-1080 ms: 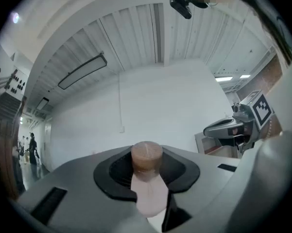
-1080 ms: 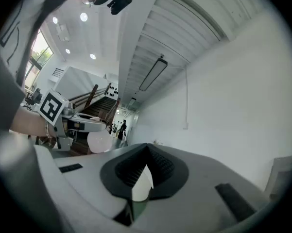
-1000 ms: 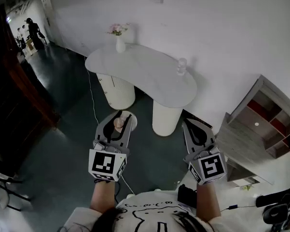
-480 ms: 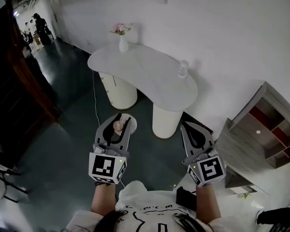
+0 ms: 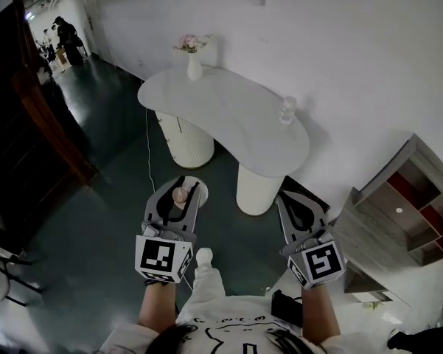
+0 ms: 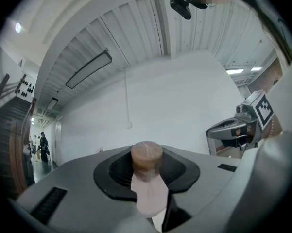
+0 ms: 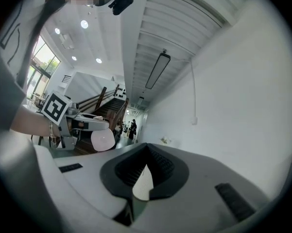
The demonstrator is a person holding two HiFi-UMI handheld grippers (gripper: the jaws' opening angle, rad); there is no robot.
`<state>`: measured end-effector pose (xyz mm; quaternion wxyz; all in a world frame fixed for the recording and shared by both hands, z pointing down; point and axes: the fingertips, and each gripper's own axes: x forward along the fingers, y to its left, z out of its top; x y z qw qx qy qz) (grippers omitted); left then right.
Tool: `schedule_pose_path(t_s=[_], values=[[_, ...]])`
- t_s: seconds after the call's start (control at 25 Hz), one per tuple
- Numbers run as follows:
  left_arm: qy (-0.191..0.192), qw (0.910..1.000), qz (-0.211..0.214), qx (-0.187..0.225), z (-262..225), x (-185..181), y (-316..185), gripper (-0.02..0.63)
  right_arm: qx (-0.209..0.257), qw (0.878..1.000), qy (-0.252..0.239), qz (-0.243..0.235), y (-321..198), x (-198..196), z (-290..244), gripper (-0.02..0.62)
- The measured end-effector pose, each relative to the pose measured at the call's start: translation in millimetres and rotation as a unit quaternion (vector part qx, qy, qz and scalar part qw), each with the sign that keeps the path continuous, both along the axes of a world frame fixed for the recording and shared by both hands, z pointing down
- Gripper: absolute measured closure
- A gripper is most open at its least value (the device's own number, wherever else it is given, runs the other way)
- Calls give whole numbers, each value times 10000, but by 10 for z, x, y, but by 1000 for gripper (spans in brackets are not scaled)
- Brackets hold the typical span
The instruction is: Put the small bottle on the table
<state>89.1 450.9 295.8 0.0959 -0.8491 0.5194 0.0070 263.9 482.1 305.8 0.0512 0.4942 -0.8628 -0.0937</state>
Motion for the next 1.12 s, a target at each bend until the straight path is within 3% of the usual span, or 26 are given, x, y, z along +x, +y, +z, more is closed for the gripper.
schedule_pose_path(t_s=[0.4, 1.12], values=[[-11, 10000, 42, -50, 61, -278, -875, 486, -77, 10000, -20, -11, -875, -299, 76, 603], [58, 9999, 82, -111, 61, -1127, -3228, 486, -217, 9996, 102, 132, -3117, -1109, 77, 603]])
